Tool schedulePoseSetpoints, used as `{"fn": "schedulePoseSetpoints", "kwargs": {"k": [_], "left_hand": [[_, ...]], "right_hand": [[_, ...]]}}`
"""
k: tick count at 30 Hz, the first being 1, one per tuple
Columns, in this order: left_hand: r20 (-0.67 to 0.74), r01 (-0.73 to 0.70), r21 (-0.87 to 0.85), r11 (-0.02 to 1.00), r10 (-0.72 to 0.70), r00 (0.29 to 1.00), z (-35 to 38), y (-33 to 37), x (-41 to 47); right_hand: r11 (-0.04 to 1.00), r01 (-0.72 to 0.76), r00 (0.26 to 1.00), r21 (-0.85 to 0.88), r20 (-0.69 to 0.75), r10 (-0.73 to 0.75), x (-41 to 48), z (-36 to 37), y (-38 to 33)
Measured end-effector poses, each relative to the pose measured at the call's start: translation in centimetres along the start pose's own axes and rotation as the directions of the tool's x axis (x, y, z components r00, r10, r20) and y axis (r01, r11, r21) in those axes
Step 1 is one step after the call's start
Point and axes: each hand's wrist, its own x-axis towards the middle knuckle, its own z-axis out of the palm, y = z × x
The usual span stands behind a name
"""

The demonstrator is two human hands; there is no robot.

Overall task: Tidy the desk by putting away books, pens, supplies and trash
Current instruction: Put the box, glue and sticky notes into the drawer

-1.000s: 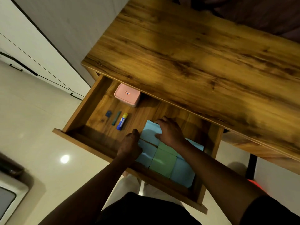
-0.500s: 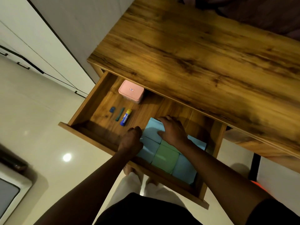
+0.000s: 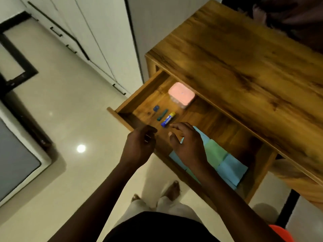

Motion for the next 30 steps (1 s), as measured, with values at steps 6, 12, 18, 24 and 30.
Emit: {"fn": "schedulePoseSetpoints", "kwargs": {"k": [6,12,18,24,30], "left_hand": [[-0.204,0.173,-0.189,0.967,-0.211,0.956,-8.1,-5.3,-4.9],[-0.285,0.333,-0.289,0.898,-0.412,0.865,-14.8,-14.8,-10.7],[-0.27,0.483,-0.306,0.82,-0.561,0.782,-17.3,-25.1,-16.0],[-0.157,0.631,-0.318,0.708,-0.696,0.701,-14.2,-34.5,-18.4],[-0.124,0.732,-0.439,0.522,-0.841,0.526,-7.0,-45.9,-17.1]], "right_hand": [[0.988,0.085,0.993,0.131,0.072,-0.095,-2.0,6.4,-8.0],[0.986,0.086,0.961,0.143,0.249,-0.12,-5.3,15.1,-13.0],[0.996,-0.055,0.86,0.068,0.511,0.012,-7.6,24.8,-13.9],[0.993,-0.097,0.726,-0.065,0.678,0.115,-8.7,35.4,-11.0],[0.98,-0.069,0.606,-0.184,0.773,0.188,-9.7,48.5,-2.3]]}}
